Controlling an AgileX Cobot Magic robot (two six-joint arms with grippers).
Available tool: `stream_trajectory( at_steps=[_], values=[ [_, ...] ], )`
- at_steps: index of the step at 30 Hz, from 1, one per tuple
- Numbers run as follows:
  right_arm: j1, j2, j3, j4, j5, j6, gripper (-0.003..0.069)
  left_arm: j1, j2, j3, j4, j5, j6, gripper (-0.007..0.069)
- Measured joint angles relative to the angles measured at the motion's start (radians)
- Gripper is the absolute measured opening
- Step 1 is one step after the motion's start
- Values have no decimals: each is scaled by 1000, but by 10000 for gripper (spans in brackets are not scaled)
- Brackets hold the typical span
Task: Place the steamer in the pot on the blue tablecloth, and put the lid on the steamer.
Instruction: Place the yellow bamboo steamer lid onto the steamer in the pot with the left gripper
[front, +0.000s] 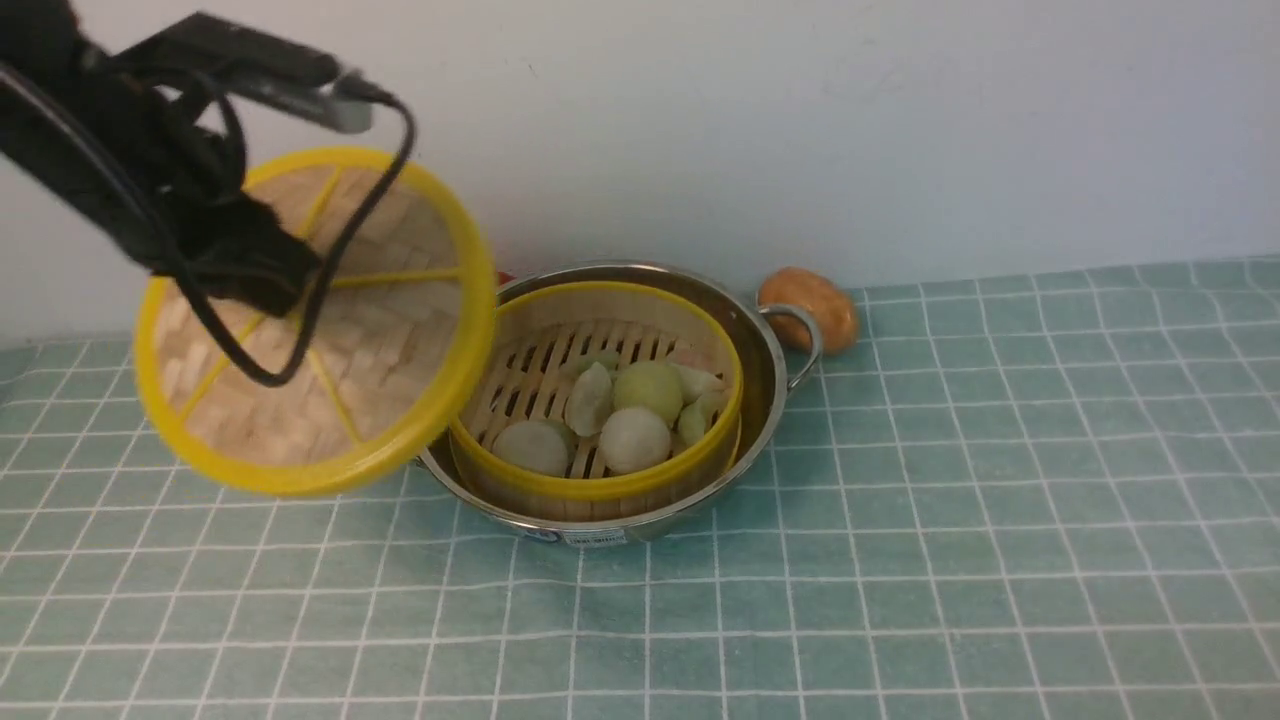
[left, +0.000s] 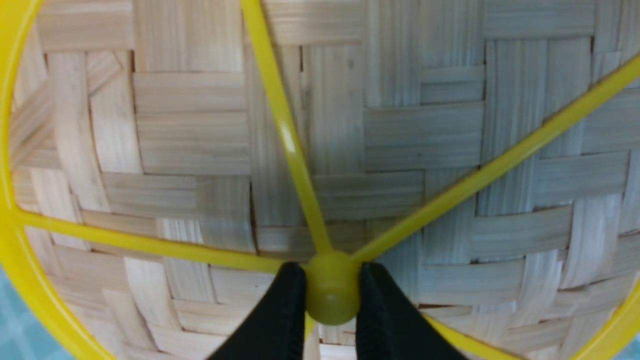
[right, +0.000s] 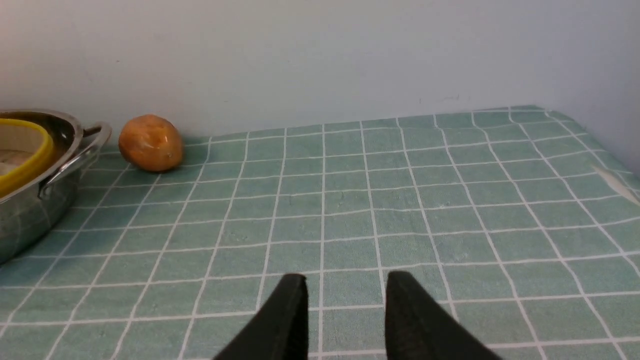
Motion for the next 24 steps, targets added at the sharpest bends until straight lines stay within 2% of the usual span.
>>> stream_trajectory(
  at_steps=[4, 8, 14, 24],
  values=[
    [0, 0, 0, 0, 0, 0, 240, -131, 69, -74, 23, 5, 43, 120],
    [0, 0, 0, 0, 0, 0, 240, -238, 149, -137, 111, -3, 49, 120],
    [0, 0, 0, 0, 0, 0, 240, -295, 250, -207, 145, -63, 43, 120],
    [0, 0, 0, 0, 0, 0, 240, -307, 315, -223, 159, -65, -6, 120]
  ],
)
